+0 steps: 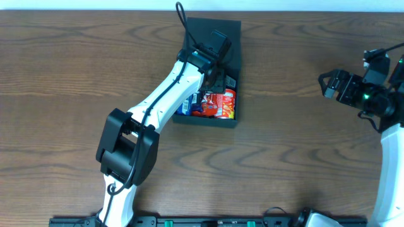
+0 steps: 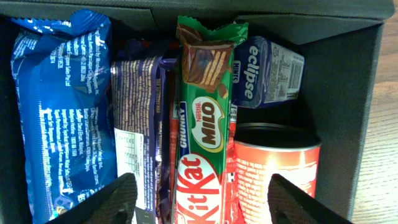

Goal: Pack container
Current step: 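Carry the KitKat bar into the box and drop it in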

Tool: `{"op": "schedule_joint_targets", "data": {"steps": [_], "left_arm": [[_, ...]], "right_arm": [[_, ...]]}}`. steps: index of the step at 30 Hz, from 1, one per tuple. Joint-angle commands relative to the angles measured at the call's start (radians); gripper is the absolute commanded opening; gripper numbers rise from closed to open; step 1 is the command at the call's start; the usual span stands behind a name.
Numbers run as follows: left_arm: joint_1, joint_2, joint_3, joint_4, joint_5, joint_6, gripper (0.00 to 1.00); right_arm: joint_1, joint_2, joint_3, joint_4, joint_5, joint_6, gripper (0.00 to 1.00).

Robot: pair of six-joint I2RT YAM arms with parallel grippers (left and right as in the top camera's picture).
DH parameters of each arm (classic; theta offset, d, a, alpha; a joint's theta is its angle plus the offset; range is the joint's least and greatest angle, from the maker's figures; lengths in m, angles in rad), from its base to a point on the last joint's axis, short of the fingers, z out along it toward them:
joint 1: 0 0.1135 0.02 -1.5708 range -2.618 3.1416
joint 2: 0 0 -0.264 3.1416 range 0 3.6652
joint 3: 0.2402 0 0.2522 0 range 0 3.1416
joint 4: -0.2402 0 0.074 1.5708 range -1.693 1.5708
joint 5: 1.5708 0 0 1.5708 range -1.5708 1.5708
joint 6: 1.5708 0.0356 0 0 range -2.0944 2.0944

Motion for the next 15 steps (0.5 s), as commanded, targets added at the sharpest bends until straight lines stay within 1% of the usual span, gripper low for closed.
{"op": "schedule_joint_targets", "data": {"steps": [1, 5, 9, 10, 11, 12, 13, 14, 15], "left_arm": [[0.004, 0.006, -0.013, -0.003, -0.004, 0.014, 0.67], [0.018, -0.01, 0.003, -0.004, -0.003, 0.023, 0.63], [0.059, -0.06, 0.028, 0.002, -0.008, 0.033, 0.6], [0.082, -0.08, 0.032, 0.01, -0.008, 0.033, 0.59], [0.1, -0.093, 0.032, 0.018, -0.008, 0.033, 0.56], [0.121, -0.103, 0.032, 0.026, -0.007, 0.032, 0.42], [0.147, -0.113, 0.032, 0.033, -0.003, 0.032, 0.17], [0.177, -0.117, 0.032, 0.037, 0.002, 0.029, 0.06], [0.208, -0.118, 0.032, 0.038, 0.013, 0.03, 0.06]], "right_arm": [[-0.009, 0.006, -0.001, -0.003, -0.011, -0.019, 0.99], [-0.009, 0.006, -0.001, -0.003, -0.011, -0.019, 0.99], [-0.009, 0.017, -0.001, 0.0, -0.011, -0.019, 0.99], [-0.008, 0.026, -0.002, -0.003, -0.012, -0.018, 0.97], [-0.005, 0.035, -0.002, -0.004, -0.015, -0.019, 0.82], [-0.001, 0.045, -0.002, -0.005, -0.026, -0.019, 0.56], [0.005, 0.059, -0.002, -0.005, -0.042, -0.019, 0.17], [0.012, 0.075, -0.002, -0.006, -0.062, -0.017, 0.05], [0.02, 0.092, -0.002, -0.01, -0.072, -0.009, 0.01]]}}
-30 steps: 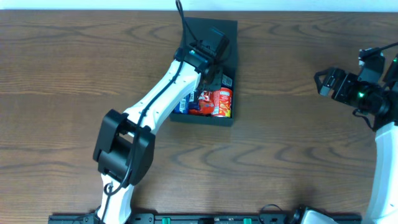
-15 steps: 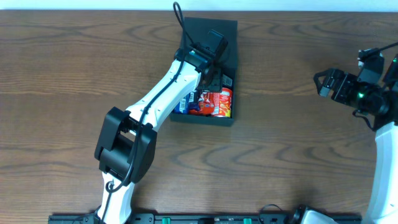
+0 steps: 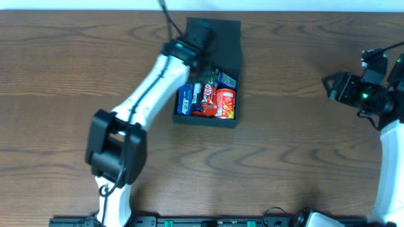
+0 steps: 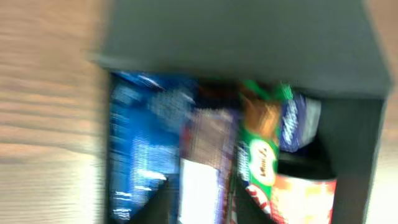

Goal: Pack container
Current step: 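Carry the KitKat bar into the box and drop it in, then move both grippers to the raised lid edges of the box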

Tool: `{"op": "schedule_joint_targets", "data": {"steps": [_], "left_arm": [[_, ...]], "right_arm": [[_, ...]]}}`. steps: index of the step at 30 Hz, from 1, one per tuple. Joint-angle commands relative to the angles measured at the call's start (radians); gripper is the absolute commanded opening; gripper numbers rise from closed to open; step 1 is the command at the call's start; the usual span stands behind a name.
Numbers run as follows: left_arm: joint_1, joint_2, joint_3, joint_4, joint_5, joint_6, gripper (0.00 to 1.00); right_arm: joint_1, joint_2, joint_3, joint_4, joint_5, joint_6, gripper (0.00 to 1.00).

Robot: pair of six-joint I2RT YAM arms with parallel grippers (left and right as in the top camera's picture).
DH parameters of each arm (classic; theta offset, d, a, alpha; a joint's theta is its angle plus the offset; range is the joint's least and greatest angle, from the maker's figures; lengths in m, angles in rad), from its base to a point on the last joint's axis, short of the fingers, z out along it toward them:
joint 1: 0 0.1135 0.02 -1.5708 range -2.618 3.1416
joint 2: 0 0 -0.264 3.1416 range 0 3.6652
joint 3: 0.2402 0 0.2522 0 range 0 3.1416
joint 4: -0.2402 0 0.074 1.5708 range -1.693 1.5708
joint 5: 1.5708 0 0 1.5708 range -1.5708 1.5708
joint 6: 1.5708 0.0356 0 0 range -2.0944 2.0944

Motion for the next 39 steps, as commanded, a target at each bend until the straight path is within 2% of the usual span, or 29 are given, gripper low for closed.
{"op": "schedule_joint_targets", "data": {"steps": [1, 4, 7, 8, 9, 11, 14, 17, 22, 24, 28, 32, 39], "left_arm": [[0.102, -0.055, 0.032, -0.002, 0.022, 0.003, 0.06], [0.194, -0.053, 0.031, -0.032, 0.063, 0.006, 0.06], [0.275, -0.053, 0.031, -0.075, 0.079, 0.035, 0.06], [0.29, -0.053, 0.031, -0.087, 0.079, 0.043, 0.06], [0.309, -0.053, 0.031, -0.098, 0.079, 0.06, 0.06], [0.335, -0.053, 0.031, -0.114, 0.079, 0.083, 0.06], [0.357, -0.053, 0.031, -0.108, 0.079, 0.056, 0.06], [0.361, -0.031, 0.031, -0.06, 0.125, 0.029, 0.06], [0.361, 0.081, 0.031, 0.08, 0.256, -0.002, 0.06], [0.363, 0.129, 0.034, 0.122, 0.267, -0.048, 0.05], [0.368, 0.198, 0.059, 0.216, 0.393, -0.074, 0.05], [0.368, 0.302, 0.175, 0.223, 0.449, -0.132, 0.05], [0.351, 0.5, 0.439, 0.124, 0.524, -0.177, 0.05]], "right_arm": [[0.024, 0.055, -0.001, -0.011, -0.049, 0.008, 0.02], [0.034, 0.09, -0.001, -0.023, -0.05, 0.047, 0.01], [0.034, 0.095, -0.001, -0.025, -0.09, 0.058, 0.17], [0.034, 0.095, -0.001, -0.021, -0.108, 0.058, 0.17], [0.034, 0.095, -0.001, -0.015, -0.125, 0.057, 0.15], [0.034, 0.095, -0.001, 0.001, -0.158, 0.069, 0.01], [0.04, 0.101, -0.001, 0.037, -0.18, 0.132, 0.01], [0.087, 0.144, -0.001, 0.1, -0.183, 0.135, 0.01], [0.201, 0.328, -0.001, 0.231, -0.231, 0.244, 0.02], [0.231, 0.414, -0.001, 0.325, -0.312, 0.297, 0.01], [0.265, 0.567, 0.007, 0.533, -0.428, 0.434, 0.01], [0.293, 0.731, 0.071, 0.719, -0.513, 0.578, 0.01], [0.36, 0.97, 0.349, 0.658, -0.527, 0.596, 0.01]]}}
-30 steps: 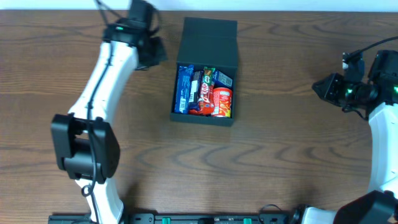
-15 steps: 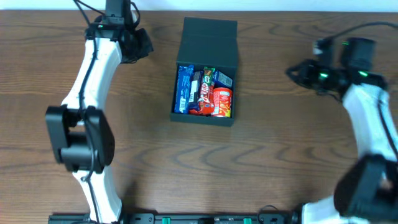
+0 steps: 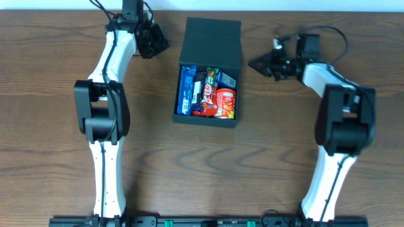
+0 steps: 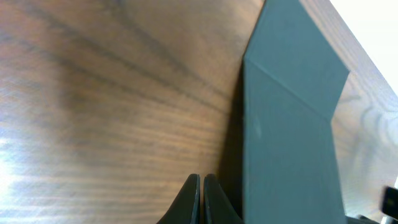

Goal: Pack container
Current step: 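Move both grippers to the raised lid edges of the box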

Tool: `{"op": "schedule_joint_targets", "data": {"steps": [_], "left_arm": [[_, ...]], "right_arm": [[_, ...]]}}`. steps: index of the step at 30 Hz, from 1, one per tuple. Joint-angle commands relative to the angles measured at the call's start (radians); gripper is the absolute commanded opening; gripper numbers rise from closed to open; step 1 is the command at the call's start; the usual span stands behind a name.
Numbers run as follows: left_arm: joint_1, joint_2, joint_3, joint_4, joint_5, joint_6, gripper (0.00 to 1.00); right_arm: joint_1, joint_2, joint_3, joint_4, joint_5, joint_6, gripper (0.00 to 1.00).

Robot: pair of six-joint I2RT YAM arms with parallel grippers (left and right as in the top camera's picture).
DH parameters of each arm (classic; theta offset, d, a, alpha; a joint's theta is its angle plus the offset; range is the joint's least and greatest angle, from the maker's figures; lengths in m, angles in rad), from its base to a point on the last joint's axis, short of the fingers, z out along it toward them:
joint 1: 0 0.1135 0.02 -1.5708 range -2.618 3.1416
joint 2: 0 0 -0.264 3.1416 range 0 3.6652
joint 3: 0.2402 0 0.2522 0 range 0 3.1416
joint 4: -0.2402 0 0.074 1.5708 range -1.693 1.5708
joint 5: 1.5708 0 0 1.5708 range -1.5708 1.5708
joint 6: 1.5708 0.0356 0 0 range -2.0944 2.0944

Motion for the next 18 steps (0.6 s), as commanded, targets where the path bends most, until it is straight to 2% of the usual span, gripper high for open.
{"op": "schedule_joint_targets", "data": {"steps": [1, 6, 12, 18], "left_arm": [[-0.008, 0.071, 0.077, -0.027, 0.052, -0.041, 0.05], [-0.017, 0.106, 0.087, -0.026, 0.086, -0.074, 0.05], [-0.025, 0.106, 0.087, -0.032, 0.1, -0.074, 0.05], [-0.038, 0.106, 0.087, -0.035, 0.1, -0.073, 0.05]], "right_arm": [[0.029, 0.072, 0.107, -0.027, -0.044, 0.035, 0.01], [0.046, 0.147, 0.203, -0.043, -0.044, 0.068, 0.01], [0.058, 0.167, 0.208, -0.037, -0.045, 0.075, 0.02], [0.08, 0.171, 0.208, 0.075, -0.109, 0.074, 0.01]]}}
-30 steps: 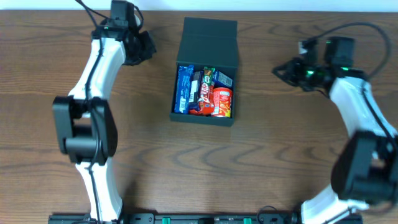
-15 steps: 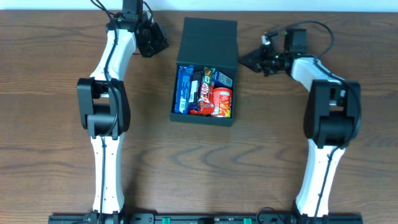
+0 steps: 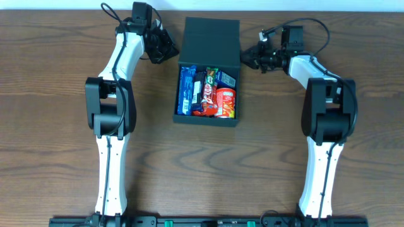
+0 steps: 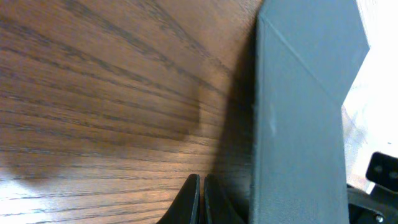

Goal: Pack container
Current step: 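Move both grippers to the raised lid edges of the box, then push the lid forward with both grippers to close the box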

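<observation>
A black box stands open at the table's middle back, its lid folded back flat behind it. Inside lie a blue packet, a KitKat bar, a mints pack and a red can. My left gripper is shut and empty, right at the lid's left edge. In the left wrist view its tips rest close to the wood beside the dark lid. My right gripper sits at the lid's right edge and looks shut.
Brown wooden table all round the box. Both arms stretch along the table's left and right sides toward the back edge, with cables trailing near the wrists.
Both grippers have closed in on the lid: the left one moved right to its left edge, the right one moved left to its right edge. The box and its contents are unchanged.
At first my left gripper hung open just over the packed snacks, with the right arm far out at the right. Then the left one was back over the lid. Later it was shut at the lid's left with the right arm opposite; now both flank the lid closely.
</observation>
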Tool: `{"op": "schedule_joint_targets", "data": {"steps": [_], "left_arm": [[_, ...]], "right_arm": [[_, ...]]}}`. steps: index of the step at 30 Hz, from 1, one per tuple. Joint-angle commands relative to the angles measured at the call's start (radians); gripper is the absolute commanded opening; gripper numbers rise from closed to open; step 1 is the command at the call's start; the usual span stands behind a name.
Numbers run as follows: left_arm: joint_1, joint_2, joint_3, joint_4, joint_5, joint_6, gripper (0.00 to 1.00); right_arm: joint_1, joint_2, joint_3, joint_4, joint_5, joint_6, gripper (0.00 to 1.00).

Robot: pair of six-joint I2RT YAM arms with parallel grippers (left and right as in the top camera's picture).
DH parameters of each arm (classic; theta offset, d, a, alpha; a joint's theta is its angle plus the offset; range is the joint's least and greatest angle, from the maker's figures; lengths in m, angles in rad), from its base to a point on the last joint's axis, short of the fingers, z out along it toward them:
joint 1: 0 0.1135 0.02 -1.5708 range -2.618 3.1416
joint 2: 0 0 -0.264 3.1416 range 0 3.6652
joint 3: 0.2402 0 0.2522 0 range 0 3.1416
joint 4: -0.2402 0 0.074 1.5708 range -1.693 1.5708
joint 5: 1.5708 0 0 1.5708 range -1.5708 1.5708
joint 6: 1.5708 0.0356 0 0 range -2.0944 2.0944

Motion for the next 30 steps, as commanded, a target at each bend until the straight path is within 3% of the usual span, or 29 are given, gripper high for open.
{"op": "schedule_joint_targets", "data": {"steps": [1, 9, 16, 30], "left_arm": [[-0.008, 0.01, 0.028, -0.006, 0.012, -0.006, 0.06], [-0.006, 0.01, 0.028, -0.006, 0.012, -0.006, 0.06], [0.004, 0.009, 0.047, 0.009, 0.069, 0.028, 0.06], [0.011, 0.005, 0.419, -0.248, 0.091, 0.23, 0.06]], "right_arm": [[0.024, 0.02, 0.022, 0.06, -0.099, 0.005, 0.01], [0.026, 0.02, 0.022, 0.271, -0.294, 0.006, 0.02], [0.026, 0.019, 0.022, 0.305, -0.4, 0.006, 0.01], [0.025, -0.065, 0.026, 0.341, -0.42, 0.006, 0.01]]}}
